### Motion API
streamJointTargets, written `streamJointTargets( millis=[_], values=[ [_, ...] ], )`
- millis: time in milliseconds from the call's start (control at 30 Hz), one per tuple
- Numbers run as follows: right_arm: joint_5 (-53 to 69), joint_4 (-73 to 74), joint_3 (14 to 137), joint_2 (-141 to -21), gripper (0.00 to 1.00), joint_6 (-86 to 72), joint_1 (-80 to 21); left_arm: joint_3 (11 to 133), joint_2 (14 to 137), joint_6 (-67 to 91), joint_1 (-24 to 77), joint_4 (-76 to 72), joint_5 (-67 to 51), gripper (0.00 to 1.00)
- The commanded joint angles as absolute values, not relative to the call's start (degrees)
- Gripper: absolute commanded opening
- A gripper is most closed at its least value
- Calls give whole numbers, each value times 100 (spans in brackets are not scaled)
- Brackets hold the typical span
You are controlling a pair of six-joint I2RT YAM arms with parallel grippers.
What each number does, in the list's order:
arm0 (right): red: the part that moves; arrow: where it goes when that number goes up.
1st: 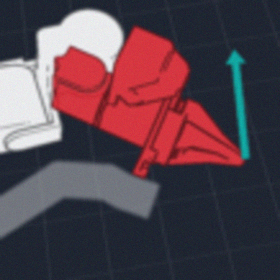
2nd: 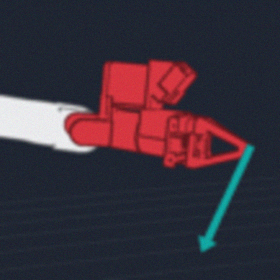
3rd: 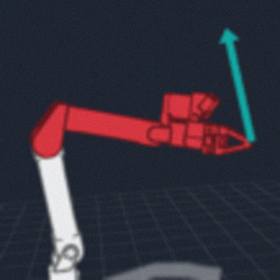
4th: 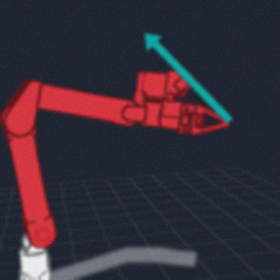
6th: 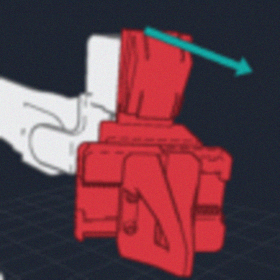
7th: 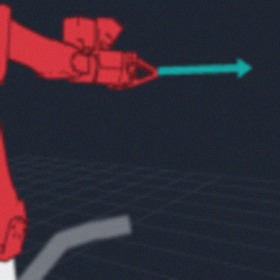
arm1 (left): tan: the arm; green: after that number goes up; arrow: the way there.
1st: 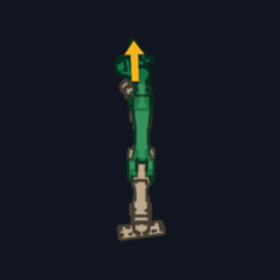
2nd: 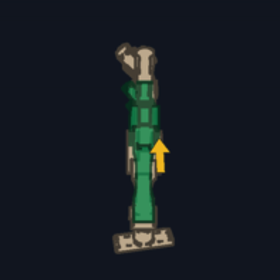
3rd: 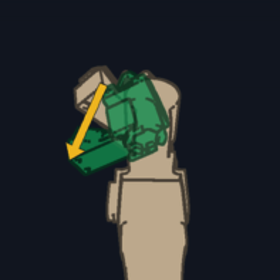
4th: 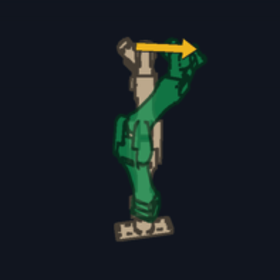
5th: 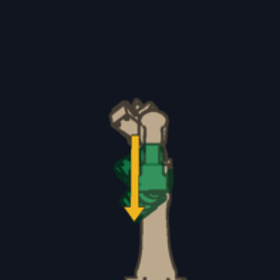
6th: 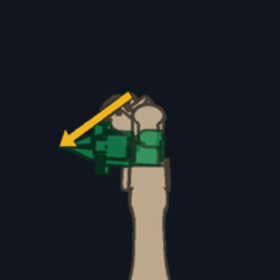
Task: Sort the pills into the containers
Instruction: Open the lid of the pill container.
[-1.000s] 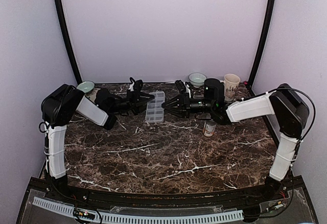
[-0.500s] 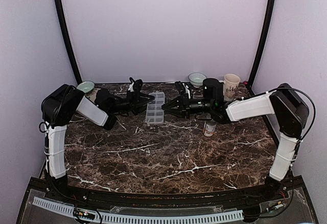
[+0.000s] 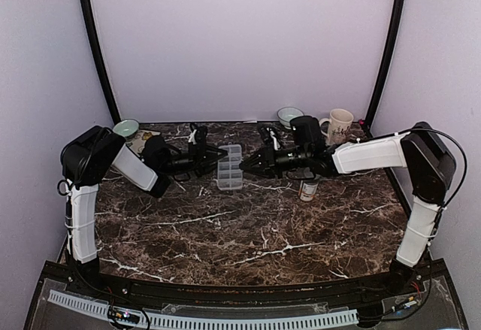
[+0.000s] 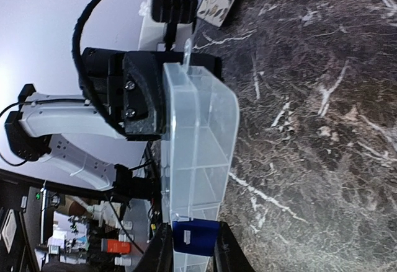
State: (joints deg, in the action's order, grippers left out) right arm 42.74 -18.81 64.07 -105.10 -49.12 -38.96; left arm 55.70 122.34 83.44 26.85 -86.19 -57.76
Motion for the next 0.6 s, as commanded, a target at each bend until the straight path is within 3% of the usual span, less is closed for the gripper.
streamJointTargets(
  millis=[0, 233, 400, 433, 567],
  values=[
    [3496, -1204, 6650, -10385, 8, -4339, -3868, 5474, 12019, 7961, 2748, -8149, -5763, 28],
    [3195, -609, 6996, -10569, 4, -4013, -3953, 5464, 12087, 7696, 2765, -7772, -5661, 32],
    [3084, -274, 7218, -10850, 4, -3833, -3980, 5381, 12118, 7534, 2793, -7594, -5522, 47],
    [3040, -184, 7260, -10902, 4, -3784, -3981, 5362, 12120, 7492, 2793, -7549, -5498, 55],
    [2835, 108, 7366, -11093, 3, -3656, -3981, 5269, 12116, 7325, 2795, -7370, -5390, 59]
  ],
)
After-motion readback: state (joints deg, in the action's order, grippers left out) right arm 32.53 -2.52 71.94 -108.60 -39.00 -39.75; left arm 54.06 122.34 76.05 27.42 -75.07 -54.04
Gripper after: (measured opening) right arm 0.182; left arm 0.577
